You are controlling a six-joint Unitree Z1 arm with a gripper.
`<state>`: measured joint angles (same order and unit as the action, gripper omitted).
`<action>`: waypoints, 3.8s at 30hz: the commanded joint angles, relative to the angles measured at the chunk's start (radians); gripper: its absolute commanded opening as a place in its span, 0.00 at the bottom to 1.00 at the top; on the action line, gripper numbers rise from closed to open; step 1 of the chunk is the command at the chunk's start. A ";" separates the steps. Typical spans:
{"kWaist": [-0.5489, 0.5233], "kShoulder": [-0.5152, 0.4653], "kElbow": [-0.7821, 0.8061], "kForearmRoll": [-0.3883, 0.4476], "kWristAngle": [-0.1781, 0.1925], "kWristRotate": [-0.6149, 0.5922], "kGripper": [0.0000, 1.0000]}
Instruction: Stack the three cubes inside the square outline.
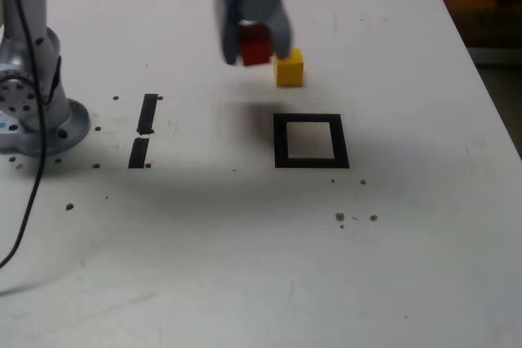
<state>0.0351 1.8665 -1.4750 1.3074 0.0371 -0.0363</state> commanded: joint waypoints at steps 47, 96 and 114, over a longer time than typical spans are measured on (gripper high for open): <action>-0.149 0.193 -0.074 -0.045 -0.061 -0.055 0.99; 0.181 0.224 -0.015 -0.138 0.001 0.188 0.46; 0.080 0.037 -0.155 0.091 -0.004 0.119 0.35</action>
<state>0.1345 1.9181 -1.6128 1.3772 0.0383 0.0951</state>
